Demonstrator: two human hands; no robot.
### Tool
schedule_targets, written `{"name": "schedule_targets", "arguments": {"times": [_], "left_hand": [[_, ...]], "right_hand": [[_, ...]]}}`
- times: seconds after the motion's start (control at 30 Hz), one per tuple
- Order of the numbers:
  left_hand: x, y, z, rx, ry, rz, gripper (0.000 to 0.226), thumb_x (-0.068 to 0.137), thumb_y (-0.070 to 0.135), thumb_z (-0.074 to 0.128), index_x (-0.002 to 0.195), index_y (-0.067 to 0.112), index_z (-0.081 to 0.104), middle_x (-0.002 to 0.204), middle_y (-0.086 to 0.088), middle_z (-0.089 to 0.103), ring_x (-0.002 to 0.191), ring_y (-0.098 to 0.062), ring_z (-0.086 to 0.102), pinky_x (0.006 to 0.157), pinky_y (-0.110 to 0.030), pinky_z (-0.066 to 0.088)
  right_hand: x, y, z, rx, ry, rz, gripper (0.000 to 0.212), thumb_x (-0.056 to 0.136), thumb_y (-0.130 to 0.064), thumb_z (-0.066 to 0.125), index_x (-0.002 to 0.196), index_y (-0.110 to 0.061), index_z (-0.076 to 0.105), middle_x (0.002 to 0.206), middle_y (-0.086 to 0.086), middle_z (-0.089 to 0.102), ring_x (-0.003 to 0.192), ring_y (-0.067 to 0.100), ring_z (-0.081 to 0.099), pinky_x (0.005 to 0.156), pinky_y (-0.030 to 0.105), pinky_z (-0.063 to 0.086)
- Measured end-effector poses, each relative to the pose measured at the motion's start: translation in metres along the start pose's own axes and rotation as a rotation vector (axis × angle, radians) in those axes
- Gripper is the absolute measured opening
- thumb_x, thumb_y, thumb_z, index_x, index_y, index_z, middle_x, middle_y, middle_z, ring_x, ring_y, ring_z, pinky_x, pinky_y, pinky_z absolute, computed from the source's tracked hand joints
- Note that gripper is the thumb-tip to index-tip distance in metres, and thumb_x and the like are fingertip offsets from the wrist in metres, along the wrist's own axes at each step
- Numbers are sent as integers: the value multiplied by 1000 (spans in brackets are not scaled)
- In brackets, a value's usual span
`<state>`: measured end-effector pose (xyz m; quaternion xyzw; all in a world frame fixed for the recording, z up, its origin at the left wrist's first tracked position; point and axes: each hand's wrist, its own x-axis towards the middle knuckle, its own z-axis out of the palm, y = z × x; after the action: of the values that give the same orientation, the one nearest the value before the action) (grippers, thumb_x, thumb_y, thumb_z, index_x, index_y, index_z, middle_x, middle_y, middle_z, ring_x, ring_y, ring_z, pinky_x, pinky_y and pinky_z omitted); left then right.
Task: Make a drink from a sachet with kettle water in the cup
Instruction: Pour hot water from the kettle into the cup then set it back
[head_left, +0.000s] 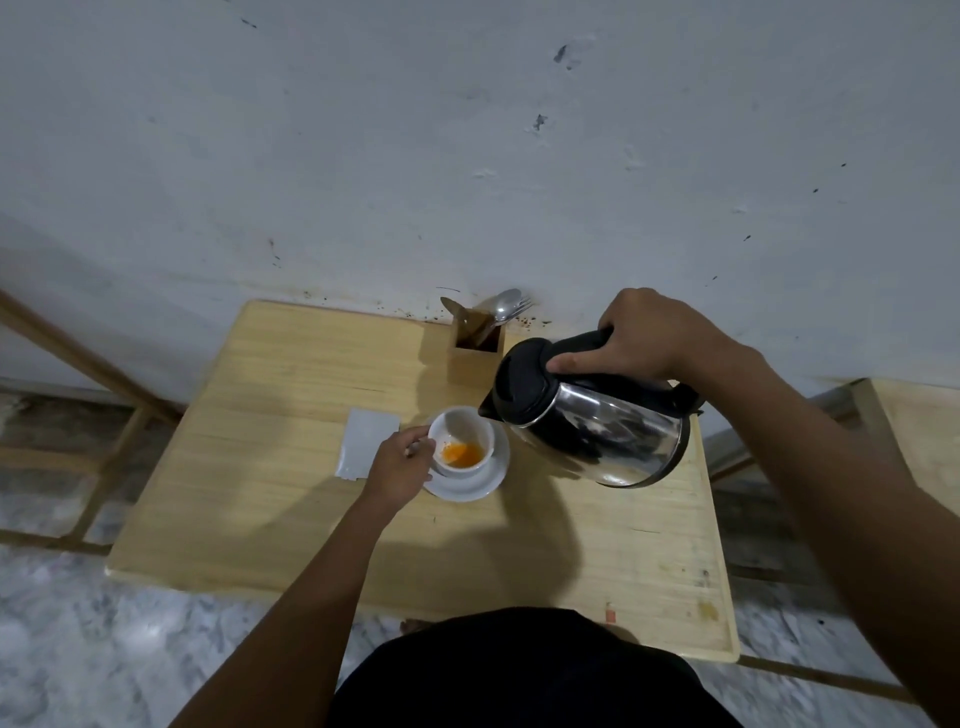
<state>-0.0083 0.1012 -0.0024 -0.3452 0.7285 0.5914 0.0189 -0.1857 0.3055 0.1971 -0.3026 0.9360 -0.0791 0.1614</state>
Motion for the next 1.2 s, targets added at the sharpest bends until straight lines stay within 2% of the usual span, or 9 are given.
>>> {"name": "schedule_targets", "arguments": {"times": [0.13,0.33,0.5,0.7,0.87,1.0,1.2], "left_hand": [[1,-1,-3,-6,-22,0,31,97,14,50,126,10,60,99,-4,57,78,-14,60,87,-50,56],[1,-2,-5,29,-40,5,31,97,17,51,126,15,61,110,-6,58,102,-27,62,92,-50,54],[-1,1,-5,38,-42,5,33,97,16,50,129,13,59,108,-4,57,103,-28,63,90,-47,56],[0,3,-5,35,-51,16,34,97,12,49,130,10,58,103,-5,57,93,-22,60,90,-51,55],[0,1,-4,35,-44,-2,35,97,13,50,130,11,57,107,-8,62,92,-22,61,90,-51,55],[0,4,-4,42,-46,5,33,96,11,49,127,9,60,81,9,58,88,-24,61,91,-52,54],[1,2,-5,70,-36,1,34,96,15,51,129,9,58,105,-9,63,95,-29,66,91,-49,55]], "right_hand": [[1,-13,1,-57,-31,13,75,59,-83,64,52,-9,52,48,1,46,46,18,46,49,27,33],[2,-27,3,-133,-66,39,74,60,-84,61,55,-10,52,51,0,48,48,16,47,50,27,34],[2,-36,2,-158,-82,61,73,61,-83,63,55,-12,46,51,0,46,48,17,44,51,27,33],[-1,-36,2,-168,-88,70,74,61,-85,60,56,-12,50,54,1,50,52,17,48,52,28,36],[-5,-33,2,-181,-87,79,75,59,-85,60,53,-12,48,51,0,48,50,18,47,52,28,35],[-7,-30,1,-178,-82,79,75,59,-85,61,52,-11,48,50,0,47,49,18,46,52,28,34],[-12,-27,0,-148,-85,95,75,57,-85,62,52,-11,48,49,0,46,49,18,45,53,29,34]]}}
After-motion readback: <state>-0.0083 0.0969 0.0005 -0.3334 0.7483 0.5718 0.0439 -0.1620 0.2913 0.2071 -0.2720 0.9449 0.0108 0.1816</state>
